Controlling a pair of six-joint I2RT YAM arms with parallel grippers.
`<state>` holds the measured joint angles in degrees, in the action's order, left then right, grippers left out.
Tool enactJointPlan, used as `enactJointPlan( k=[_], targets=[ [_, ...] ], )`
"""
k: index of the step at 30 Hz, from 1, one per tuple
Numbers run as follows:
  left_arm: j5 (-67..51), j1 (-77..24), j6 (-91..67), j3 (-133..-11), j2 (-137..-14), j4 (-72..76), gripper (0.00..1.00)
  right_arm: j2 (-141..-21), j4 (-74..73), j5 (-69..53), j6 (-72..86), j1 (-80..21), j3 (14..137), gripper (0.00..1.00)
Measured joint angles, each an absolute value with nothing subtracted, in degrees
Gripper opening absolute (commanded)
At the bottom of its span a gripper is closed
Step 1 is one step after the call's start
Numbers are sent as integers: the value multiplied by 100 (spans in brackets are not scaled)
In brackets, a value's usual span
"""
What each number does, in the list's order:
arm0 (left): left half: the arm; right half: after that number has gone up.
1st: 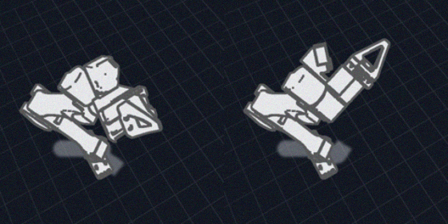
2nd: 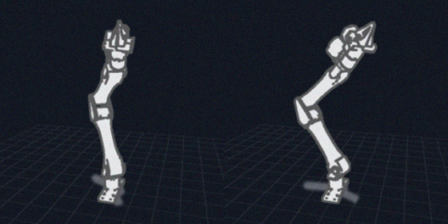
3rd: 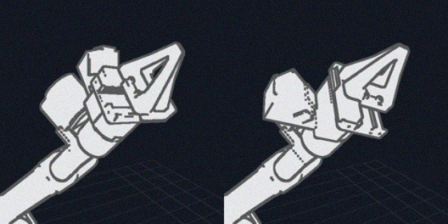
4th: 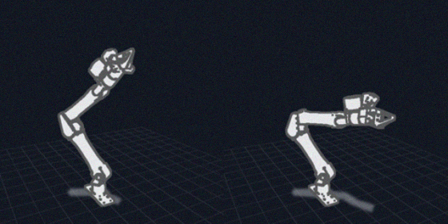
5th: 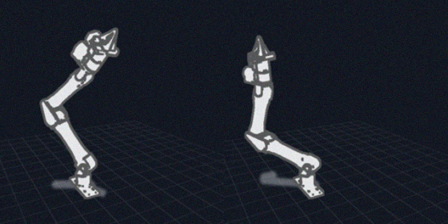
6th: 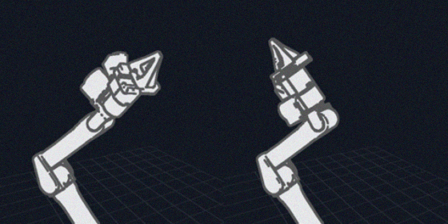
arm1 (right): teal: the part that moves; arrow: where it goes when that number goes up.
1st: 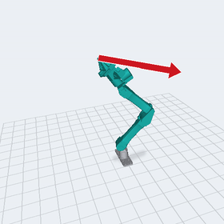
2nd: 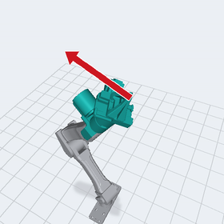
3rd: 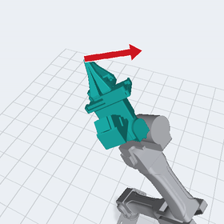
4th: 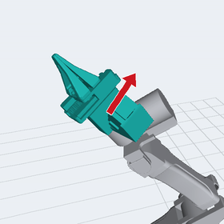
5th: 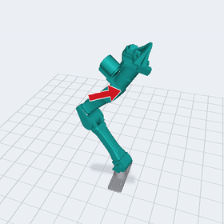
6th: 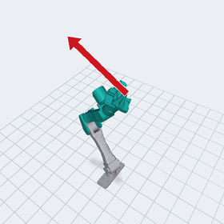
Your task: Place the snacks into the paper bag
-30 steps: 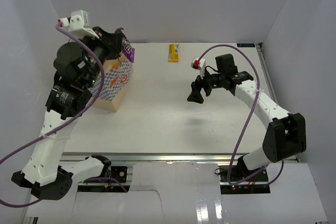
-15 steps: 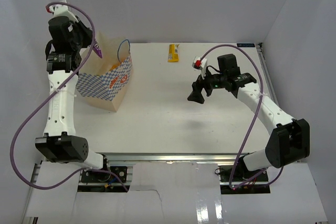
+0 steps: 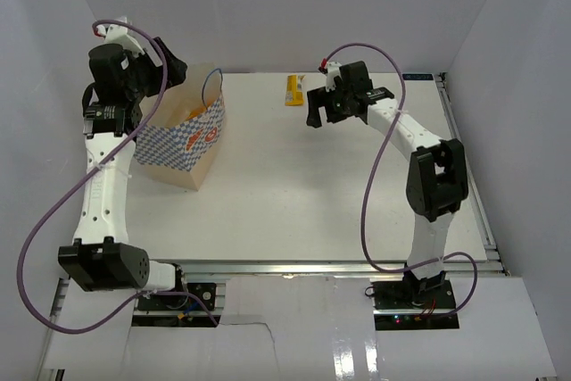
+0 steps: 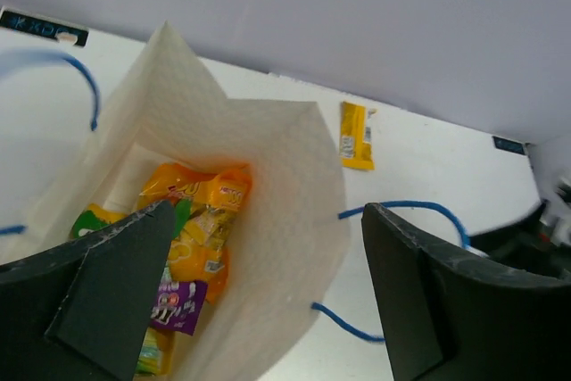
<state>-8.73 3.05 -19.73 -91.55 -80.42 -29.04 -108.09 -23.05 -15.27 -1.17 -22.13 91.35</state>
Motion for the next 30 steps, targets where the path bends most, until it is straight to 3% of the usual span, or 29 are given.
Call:
enactJointPlan(
  k=[11,12,17,18,20,30],
  targets=[
    [-1767,305,-1931,-8536,-5395,-2528,98,-13642,-1140,163,891,-2357,11974,100],
    [-1852,305,-1988,-8353,-5037,-2438,98,-13861,-1009,290,974,-2366,12169,95],
    [-2104,298,-2357,-7522,-3763,-2416,98,-14772,-325,642,1391,-2377,12912,88],
    [-2121,298,-2447,-7397,-3625,-2443,98,-14916,-198,679,1483,-2377,13032,94],
    [-2161,298,-2591,-7249,-3514,-2558,98,-15148,117,716,1643,-2377,13170,90],
    [-2222,298,-2939,-7164,-3905,-2797,98,-15806,954,888,2045,-2449,13502,91]
  ],
)
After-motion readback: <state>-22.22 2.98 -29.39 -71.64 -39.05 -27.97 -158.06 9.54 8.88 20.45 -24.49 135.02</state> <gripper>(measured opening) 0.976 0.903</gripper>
